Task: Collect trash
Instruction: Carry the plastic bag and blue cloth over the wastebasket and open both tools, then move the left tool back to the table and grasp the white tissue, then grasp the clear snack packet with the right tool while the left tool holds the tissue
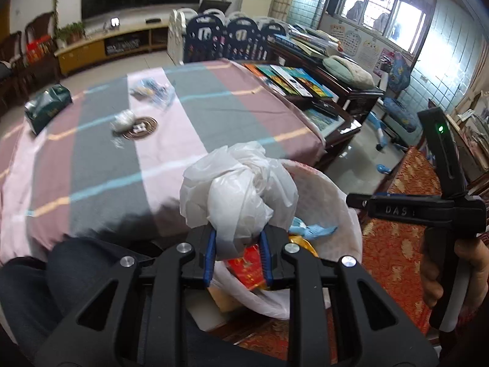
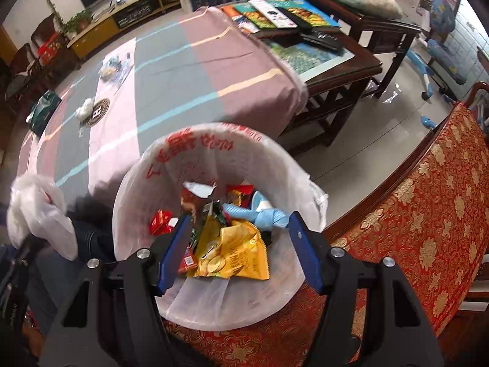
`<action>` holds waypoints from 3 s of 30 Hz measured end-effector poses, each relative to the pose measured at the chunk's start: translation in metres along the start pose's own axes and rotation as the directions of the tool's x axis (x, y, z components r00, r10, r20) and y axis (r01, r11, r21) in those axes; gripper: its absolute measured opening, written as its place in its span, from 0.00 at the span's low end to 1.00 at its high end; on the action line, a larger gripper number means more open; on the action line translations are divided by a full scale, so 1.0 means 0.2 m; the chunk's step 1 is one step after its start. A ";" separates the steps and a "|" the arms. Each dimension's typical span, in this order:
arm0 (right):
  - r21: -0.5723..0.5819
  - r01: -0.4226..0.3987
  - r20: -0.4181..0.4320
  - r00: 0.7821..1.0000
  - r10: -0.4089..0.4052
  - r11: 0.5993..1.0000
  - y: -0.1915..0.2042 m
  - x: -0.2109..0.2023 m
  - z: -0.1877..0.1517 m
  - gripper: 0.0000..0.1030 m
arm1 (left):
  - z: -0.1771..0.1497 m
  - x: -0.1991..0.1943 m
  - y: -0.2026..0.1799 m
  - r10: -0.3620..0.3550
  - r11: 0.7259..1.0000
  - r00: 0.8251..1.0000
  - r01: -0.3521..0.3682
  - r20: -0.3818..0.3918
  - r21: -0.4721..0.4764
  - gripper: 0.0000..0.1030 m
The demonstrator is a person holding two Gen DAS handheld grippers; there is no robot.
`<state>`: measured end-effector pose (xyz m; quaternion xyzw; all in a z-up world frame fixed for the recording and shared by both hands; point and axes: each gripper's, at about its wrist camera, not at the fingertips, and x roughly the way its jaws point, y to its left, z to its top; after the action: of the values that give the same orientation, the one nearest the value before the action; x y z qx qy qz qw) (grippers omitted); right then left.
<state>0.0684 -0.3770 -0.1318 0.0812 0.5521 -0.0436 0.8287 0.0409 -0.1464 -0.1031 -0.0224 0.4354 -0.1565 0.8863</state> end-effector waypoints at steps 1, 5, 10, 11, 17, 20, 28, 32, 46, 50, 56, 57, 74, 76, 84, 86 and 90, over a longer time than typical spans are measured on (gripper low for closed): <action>0.011 0.003 0.009 1.000 -0.003 1.000 -0.02 -0.01 0.01 0.63 | 0.00 0.02 -0.01 -0.012 1.000 1.000 0.012 -0.013 0.006 0.24; 0.055 -0.010 0.024 1.000 0.008 0.998 -0.10 -0.01 0.02 0.63 | -0.01 0.08 -0.10 -0.068 0.996 0.997 0.070 -0.043 0.047 0.24; 0.080 -0.020 0.037 0.999 0.017 0.997 -0.15 -0.02 0.02 0.63 | -0.01 0.14 -0.24 -0.064 0.987 0.996 0.072 -0.059 0.142 0.33; 0.083 -0.018 0.040 0.999 0.014 0.996 -0.16 -0.02 0.02 0.63 | -0.01 0.15 -0.27 -0.062 0.985 0.996 0.071 -0.060 0.157 0.34; 0.104 -0.023 0.035 0.999 0.019 0.994 -0.19 -0.01 0.02 0.63 | -0.01 0.15 -0.29 -0.052 0.982 0.997 0.061 -0.052 0.176 0.55; 0.100 -0.029 0.027 0.999 0.026 0.995 -0.17 0.00 0.01 0.63 | 0.00 0.15 -0.26 -0.047 0.986 0.997 0.055 -0.054 0.155 0.61; 0.079 -0.039 0.020 0.999 0.037 0.996 -0.10 0.06 0.02 0.63 | 0.06 0.20 -0.05 0.085 0.992 0.996 -0.084 -0.008 0.093 0.69; 0.062 -0.055 0.037 0.998 0.053 0.997 -0.05 0.10 0.06 0.63 | 0.20 0.31 0.27 0.167 0.985 0.986 -0.167 -0.012 -0.036 0.69; -0.024 -0.128 -0.010 0.992 0.128 0.991 0.40 0.34 0.36 0.63 | 0.74 0.98 1.07 0.345 0.914 0.924 -0.370 -0.164 -0.163 0.69; -0.063 -0.148 0.020 0.989 0.150 0.987 0.57 0.43 0.53 0.63 | 0.79 1.14 1.14 0.344 0.916 0.923 -0.371 -0.173 -0.156 0.65; -0.135 -0.215 0.104 0.968 0.230 0.967 0.88 0.61 0.88 0.71 | 0.78 1.14 1.26 0.318 0.922 0.937 -0.341 -0.142 -0.185 0.20; -0.136 -0.220 0.115 0.965 0.235 0.966 0.93 0.64 0.93 0.71 | 0.77 1.09 1.28 0.322 0.918 0.938 -0.343 -0.128 -0.199 0.19; -0.080 -0.187 0.006 0.982 0.188 0.979 1.44 1.19 1.30 0.28 | 0.10 0.07 1.39 0.460 0.793 0.887 -0.430 -0.038 -0.432 0.19; -0.117 -0.205 0.005 0.978 0.207 0.972 1.44 1.10 1.19 0.26 | 0.06 0.02 1.36 0.461 0.794 0.887 -0.426 -0.029 -0.433 0.19; -0.184 -0.289 -0.015 0.957 0.291 0.940 1.38 0.74 0.72 0.25 | -0.03 -0.09 1.26 0.477 0.788 0.879 -0.431 -0.007 -0.439 0.19; -0.184 -0.271 -0.012 0.962 0.273 0.945 1.35 0.69 0.60 0.25 | -0.03 -0.15 1.23 0.498 0.785 0.867 -0.441 0.020 -0.435 0.19; -0.120 -0.238 0.007 0.971 0.241 0.964 1.26 0.62 0.47 0.25 | -0.02 -0.22 1.20 0.505 0.786 0.862 -0.435 0.050 -0.438 0.19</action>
<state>0.2418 -0.1444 -0.1894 0.0978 0.5310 0.0886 0.8371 0.0742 0.0950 -0.1147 -0.1120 0.3754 0.1676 0.9047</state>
